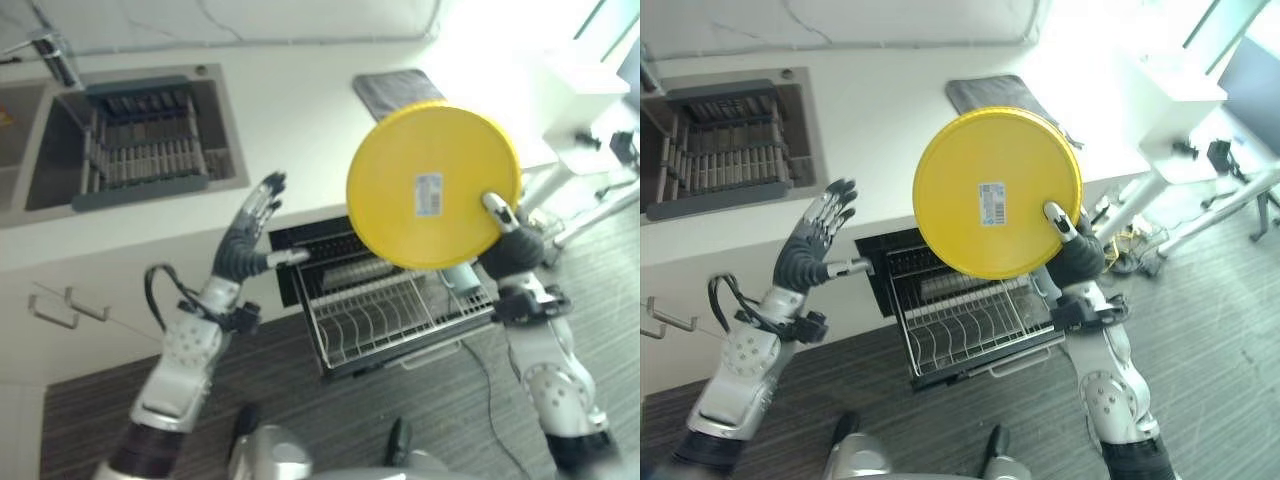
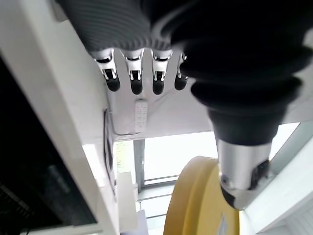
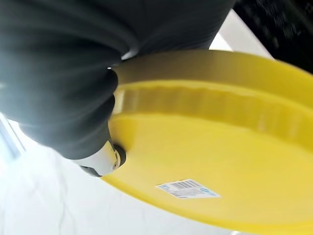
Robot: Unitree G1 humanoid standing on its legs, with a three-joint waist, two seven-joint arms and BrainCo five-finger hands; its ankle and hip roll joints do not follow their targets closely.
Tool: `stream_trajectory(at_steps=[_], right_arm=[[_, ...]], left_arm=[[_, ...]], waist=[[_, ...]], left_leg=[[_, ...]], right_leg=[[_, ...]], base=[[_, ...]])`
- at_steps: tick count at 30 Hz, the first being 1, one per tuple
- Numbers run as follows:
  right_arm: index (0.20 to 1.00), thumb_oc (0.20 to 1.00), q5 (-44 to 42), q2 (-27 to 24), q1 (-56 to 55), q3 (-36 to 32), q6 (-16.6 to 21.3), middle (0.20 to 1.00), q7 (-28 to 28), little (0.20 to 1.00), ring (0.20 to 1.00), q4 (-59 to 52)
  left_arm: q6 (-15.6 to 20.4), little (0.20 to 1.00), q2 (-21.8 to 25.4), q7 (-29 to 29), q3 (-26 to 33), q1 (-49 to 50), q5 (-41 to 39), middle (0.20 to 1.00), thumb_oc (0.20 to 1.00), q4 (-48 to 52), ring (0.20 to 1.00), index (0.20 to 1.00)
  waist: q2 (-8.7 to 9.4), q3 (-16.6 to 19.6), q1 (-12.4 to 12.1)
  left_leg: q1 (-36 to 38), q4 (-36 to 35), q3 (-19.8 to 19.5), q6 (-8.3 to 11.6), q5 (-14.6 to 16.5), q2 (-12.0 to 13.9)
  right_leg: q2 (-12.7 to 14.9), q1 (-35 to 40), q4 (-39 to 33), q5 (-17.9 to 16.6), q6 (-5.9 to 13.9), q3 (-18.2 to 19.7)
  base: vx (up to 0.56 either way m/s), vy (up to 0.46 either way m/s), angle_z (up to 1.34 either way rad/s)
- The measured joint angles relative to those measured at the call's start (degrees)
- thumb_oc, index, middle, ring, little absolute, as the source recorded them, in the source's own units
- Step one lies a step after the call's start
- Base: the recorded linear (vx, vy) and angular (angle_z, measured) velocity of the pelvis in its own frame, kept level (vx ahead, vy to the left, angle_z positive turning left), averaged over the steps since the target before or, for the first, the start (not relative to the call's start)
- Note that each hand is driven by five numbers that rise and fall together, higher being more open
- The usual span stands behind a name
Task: Place the dishes in the dishwasher.
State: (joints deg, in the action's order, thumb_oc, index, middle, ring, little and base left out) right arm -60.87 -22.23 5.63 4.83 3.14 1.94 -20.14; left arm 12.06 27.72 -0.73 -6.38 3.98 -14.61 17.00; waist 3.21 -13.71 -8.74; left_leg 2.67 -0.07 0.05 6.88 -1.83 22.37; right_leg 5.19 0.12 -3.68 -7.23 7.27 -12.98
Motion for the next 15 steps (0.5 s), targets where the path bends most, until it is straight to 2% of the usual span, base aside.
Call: stream_trajectory(at_steps=[1,2,3,4,6,8,10,11,12,15], right_arm=[[0.200,0.200,0.06,-0.89,0.27,0.70,-0.06,0.200,-0.14,0.200,0.200,-0.14],[0.200,0.200,0.14,-3.43,0.25,1.61,-0.25,0.200,-0.56,0.200,0.200,-0.19],[0.200,0.200,1.24,-3.97,-1.33,0.02,-1.20,0.200,-0.31,0.200,0.200,-0.80],[0.200,0.200,3.85,-5.12,-2.64,-1.15,-1.65,0.200,-0.55,0.200,0.200,-0.54],[0.200,0.200,8.74,-6.09,-4.22,-2.83,-1.69,0.200,-0.25,0.200,0.200,-0.66],[0.200,0.200,13.07,-6.21,-4.58,-3.81,-1.59,0.200,-0.36,0.200,0.200,-0.61],[0.200,0.200,21.79,-6.28,-4.46,-4.13,-0.40,0.200,-1.48,0.200,0.200,-0.70],[0.200,0.200,28.58,-6.30,-4.42,-4.43,1.11,0.200,-3.32,0.200,0.200,-0.70],[0.200,0.200,37.73,-6.37,-4.45,-5.61,2.91,0.200,-6.27,0.200,0.200,-0.68],[0.200,0.200,50.93,-9.50,-4.51,-8.87,6.33,0.200,-12.83,0.200,0.200,-0.62]], left_arm=[[-0.01,1.000,-0.08,-0.01,-0.45,0.64,0.00,1.000,1.000,0.09,1.000,1.000],[0.03,1.000,-0.90,0.58,-0.45,0.92,-0.10,1.000,1.000,0.06,1.000,1.000],[0.46,1.000,-1.78,0.56,-0.46,0.62,-0.22,1.000,1.000,0.02,1.000,1.000],[0.59,1.000,-2.78,0.55,-0.48,0.31,-0.37,1.000,1.000,0.02,1.000,1.000],[0.85,1.000,-3.09,0.57,-0.38,0.29,-1.27,1.000,1.000,0.05,1.000,1.000],[1.03,1.000,-2.90,0.98,0.05,0.48,-2.92,1.000,1.000,-0.06,1.000,1.000],[0.73,1.000,-2.70,3.47,0.11,0.67,-5.30,1.000,1.000,-1.28,1.000,1.000],[0.30,1.000,-2.93,5.34,0.79,2.04,-7.05,1.000,1.000,-3.33,1.000,1.000],[-0.89,1.000,-3.32,7.35,2.57,3.97,-8.65,1.000,1.000,-7.61,1.000,1.000],[-1.51,1.000,-2.81,8.77,4.20,9.63,-8.76,1.000,1.000,-14.12,1.000,1.000]], waist=[[-0.65,0.13,0.32],[-2.17,0.49,2.22],[-3.01,0.80,3.71],[-4.93,1.55,4.20],[-6.58,2.52,4.93],[-6.39,2.58,4.41],[-5.86,2.64,4.91],[-5.20,2.91,4.32],[-4.22,2.93,4.29],[-2.42,2.97,3.48]], left_leg=[[1.22,-1.28,1.46,0.19,-0.57,-0.08],[1.45,-2.33,4.72,-0.99,-2.85,0.44],[-0.91,-1.85,8.46,0.21,-5.43,-0.55],[-2.38,-2.54,10.68,0.22,-5.62,-1.46],[-3.06,-4.54,11.59,0.29,-5.07,-3.44],[-3.01,-4.84,11.22,1.42,-4.69,-5.89],[-2.97,-4.86,9.84,2.05,-4.62,-8.55],[-3.05,-4.87,9.66,1.92,-4.53,-9.48],[-2.87,-4.86,8.82,1.91,-4.54,-9.61],[-3.28,-4.85,7.88,2.22,-4.73,-9.54]], right_leg=[[-1.04,0.84,-1.10,-0.18,-0.62,-0.18],[-2.03,1.96,-1.33,0.45,-1.19,-1.53],[-0.55,1.96,-1.34,1.47,-0.50,-4.07],[0.52,1.70,-1.34,1.46,-0.14,-6.25],[2.50,1.85,-1.34,1.08,0.74,-8.59],[4.79,1.89,-1.34,0.59,1.51,-8.39],[7.20,2.67,-1.34,0.68,2.07,-7.94],[8.13,2.89,-1.34,0.36,3.10,-8.11],[8.16,3.65,-1.34,0.50,3.30,-8.53],[8.02,4.01,-1.34,0.72,3.53,-9.55]], base=[[-0.03,-0.186,0.21],[-0.11,-0.073,0.69],[-0.16,0.067,1.16],[-0.10,0.119,1.05],[-0.03,0.107,0.75],[0.00,0.121,0.29],[0.02,0.117,0.25],[0.04,0.134,0.33],[0.03,0.091,0.26],[0.00,0.036,0.19]])
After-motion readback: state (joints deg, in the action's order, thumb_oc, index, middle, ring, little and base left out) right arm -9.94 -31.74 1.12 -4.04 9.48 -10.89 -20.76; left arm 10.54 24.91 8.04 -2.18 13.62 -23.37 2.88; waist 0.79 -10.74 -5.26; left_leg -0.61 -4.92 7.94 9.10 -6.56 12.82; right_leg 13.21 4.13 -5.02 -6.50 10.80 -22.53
